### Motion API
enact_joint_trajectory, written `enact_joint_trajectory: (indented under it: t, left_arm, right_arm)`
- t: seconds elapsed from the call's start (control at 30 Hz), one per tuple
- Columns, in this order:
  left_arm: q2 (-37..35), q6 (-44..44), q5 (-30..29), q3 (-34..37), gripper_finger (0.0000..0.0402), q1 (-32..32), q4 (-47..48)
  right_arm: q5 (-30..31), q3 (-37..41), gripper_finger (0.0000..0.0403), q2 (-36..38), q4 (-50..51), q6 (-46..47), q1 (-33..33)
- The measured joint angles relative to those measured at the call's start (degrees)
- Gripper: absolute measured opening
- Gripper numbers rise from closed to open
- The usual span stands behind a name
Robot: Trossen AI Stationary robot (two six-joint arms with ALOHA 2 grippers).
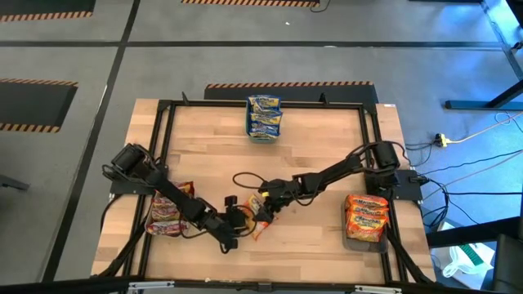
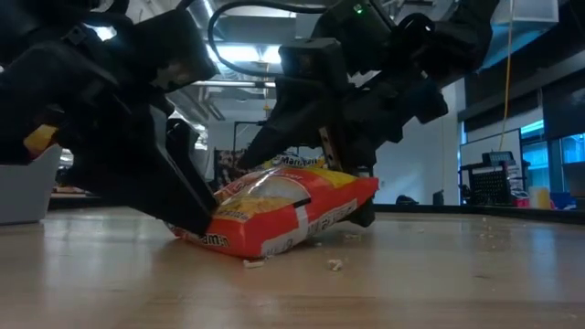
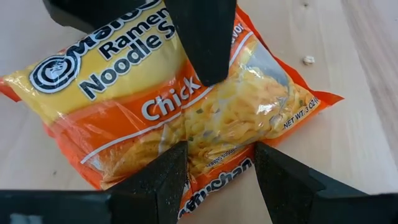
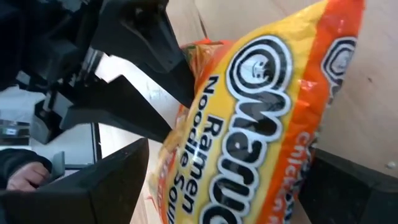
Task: Sort Maruchan noodles
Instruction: Put the orange noodle pack into the black bin
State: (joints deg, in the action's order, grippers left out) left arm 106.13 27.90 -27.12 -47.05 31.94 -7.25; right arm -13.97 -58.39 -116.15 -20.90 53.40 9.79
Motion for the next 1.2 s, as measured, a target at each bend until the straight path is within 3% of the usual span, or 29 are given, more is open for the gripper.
enact_joint_trajectory:
  t: [0.2, 0.3, 0.63, 0.8, 1.2]
  left_arm:
    - [0.1, -1.0, -1.4, 0.1, 0.0182, -0.8, -1.2]
    - [0.1, -1.1, -1.5, 0.1, 0.0182, -0.9, -1.5]
    - [-1.1, -2.9, -1.5, 0.2, 0.0182, -0.8, -2.1]
    - [-3.1, -3.3, 0.3, 0.2, 0.0182, -0.6, -0.5]
    - [-10.4, -4.5, 12.7, 0.2, 0.0182, -0.5, 4.1]
  right_arm:
    - [-0.1, -0.1, 0.036, -1.6, -3.5, 0.9, 0.0]
    - [0.0, -0.1, 0.034, -1.6, -3.4, 0.8, 0.0]
    - [0.5, -0.1, 0.0186, -1.6, -3.0, -0.5, 0.0]
    - [-0.1, 0.0, 0.0135, -1.1, -2.8, -2.8, 0.0]
    - [-0.2, 0.1, 0.0132, 5.3, 5.8, -9.8, 0.9]
